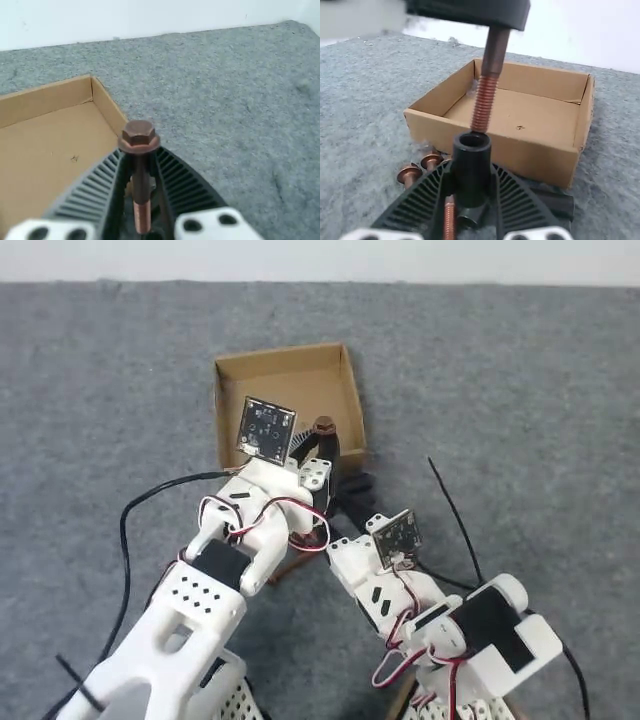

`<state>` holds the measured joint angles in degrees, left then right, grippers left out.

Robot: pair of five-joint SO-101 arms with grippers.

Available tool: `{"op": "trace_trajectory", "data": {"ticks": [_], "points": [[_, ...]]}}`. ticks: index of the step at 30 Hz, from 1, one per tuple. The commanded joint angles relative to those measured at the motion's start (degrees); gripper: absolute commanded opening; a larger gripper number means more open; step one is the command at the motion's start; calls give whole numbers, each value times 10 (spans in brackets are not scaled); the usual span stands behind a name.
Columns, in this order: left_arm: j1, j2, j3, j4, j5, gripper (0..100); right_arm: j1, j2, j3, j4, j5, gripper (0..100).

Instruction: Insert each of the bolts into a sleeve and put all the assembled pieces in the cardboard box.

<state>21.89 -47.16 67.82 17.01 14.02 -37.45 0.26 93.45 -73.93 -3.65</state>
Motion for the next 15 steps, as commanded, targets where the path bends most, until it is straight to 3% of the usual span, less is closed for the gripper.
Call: {"op": "trace_trajectory", "data": {"ticks": [1, 15], "points": [[5, -25, -9, -20, -4, 12, 14, -32, -5, -15, 11, 7], [21, -105, 35, -18, -4, 12, 15, -37, -2, -16, 13, 7]]}}
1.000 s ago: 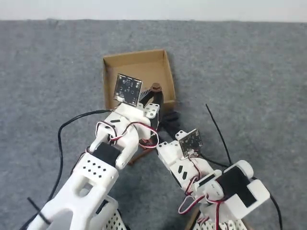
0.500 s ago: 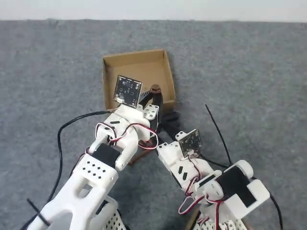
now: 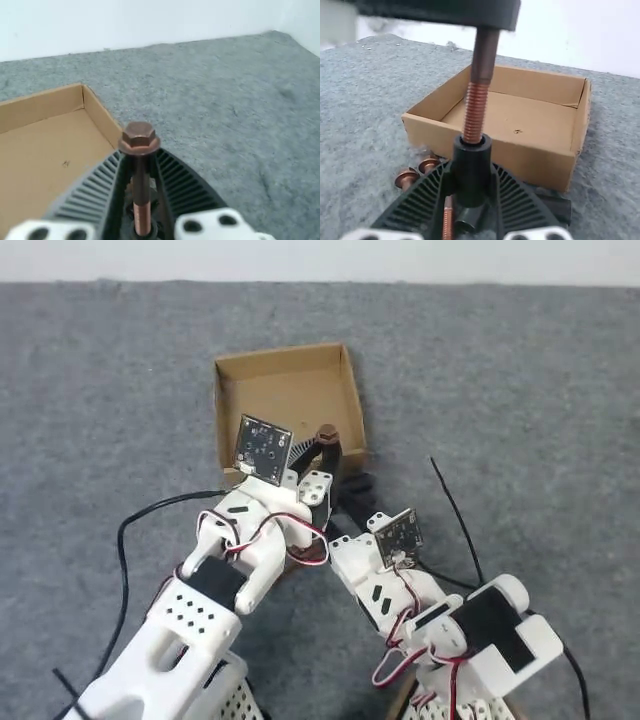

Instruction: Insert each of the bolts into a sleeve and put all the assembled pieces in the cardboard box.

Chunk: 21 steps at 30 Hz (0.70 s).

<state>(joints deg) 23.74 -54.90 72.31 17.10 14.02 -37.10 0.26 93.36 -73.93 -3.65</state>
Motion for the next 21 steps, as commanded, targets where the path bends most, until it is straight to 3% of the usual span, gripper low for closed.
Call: {"op": "trace_trajectory", "data": {"ticks": [1, 21], "points": [[3, -28, -10, -19, -4, 12, 11, -37, -1, -16, 14, 7], [11, -31, 36, -21, -4, 12, 39, -37, 6, -44, 15, 7]]}}
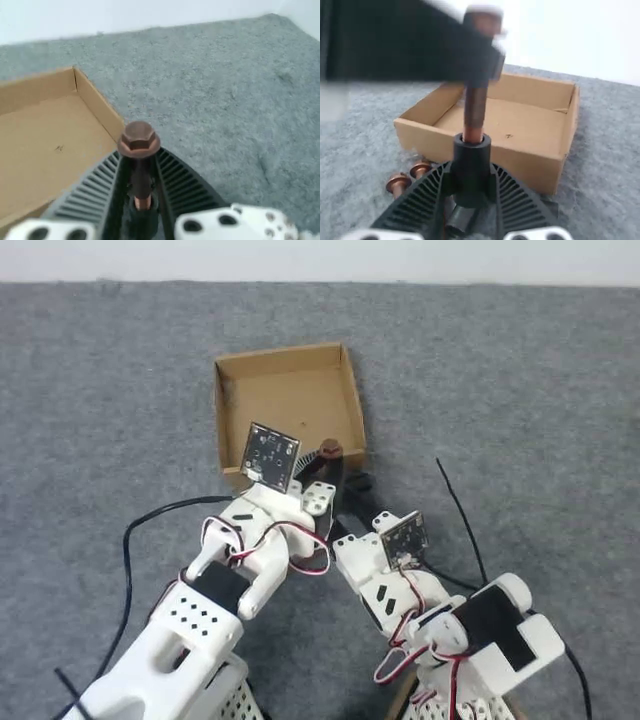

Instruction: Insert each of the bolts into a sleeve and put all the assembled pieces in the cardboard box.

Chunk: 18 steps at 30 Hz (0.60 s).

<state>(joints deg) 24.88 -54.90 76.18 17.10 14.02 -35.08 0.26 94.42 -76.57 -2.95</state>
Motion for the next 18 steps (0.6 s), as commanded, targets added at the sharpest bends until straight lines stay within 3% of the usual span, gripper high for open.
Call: {"op": "trace_trajectory", "data": {"ticks": [1, 15, 18], "points": [[0, -31, -1, -21, -4, 12, 19, -37, -4, -18, 8, 7], [-1, -29, 25, -19, -4, 17, 44, -37, -17, -14, 8, 7], [-2, -30, 36, -18, -4, 91, 44, -37, -17, -14, 8, 7]]}}
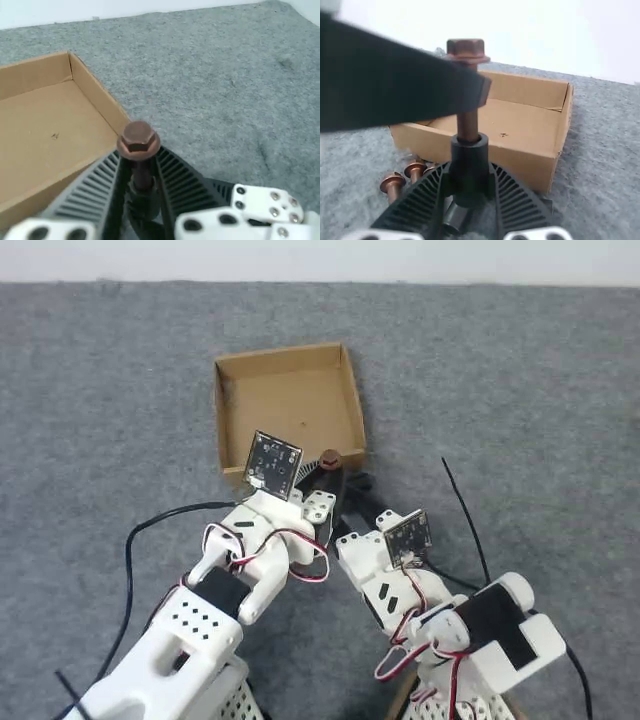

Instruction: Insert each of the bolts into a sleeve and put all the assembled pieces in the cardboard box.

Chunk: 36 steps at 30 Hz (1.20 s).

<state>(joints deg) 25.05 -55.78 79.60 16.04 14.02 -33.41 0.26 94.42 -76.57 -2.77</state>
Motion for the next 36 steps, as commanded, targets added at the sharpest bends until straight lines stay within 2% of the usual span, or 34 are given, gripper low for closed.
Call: {"op": "trace_trajectory", "data": {"ticks": [1, 4, 17, 22, 25, 29, 32, 36], "points": [[-4, -22, 4, -7, -2, 129, 27, -37, -17, -14, 6, 7], [-6, -23, 5, -7, 0, 189, 27, -37, -17, -14, 6, 7], [11, -24, -6, -7, 0, 174, 38, -36, -18, -14, 6, 7], [-12, -25, -8, -6, 1, 171, 53, -38, -13, -23, 4, 7], [-65, -25, -8, -3, -4, 119, 61, -32, -11, -42, 4, 7], [-170, -24, -10, -18, 0, 6, 65, -33, -32, 10, 4, 7], [-237, -24, 15, -3, 0, 14, 65, -33, -32, 15, 5, 7], [-279, -24, 60, -2, 0, 11, 65, -32, -33, 18, 4, 7]]}}
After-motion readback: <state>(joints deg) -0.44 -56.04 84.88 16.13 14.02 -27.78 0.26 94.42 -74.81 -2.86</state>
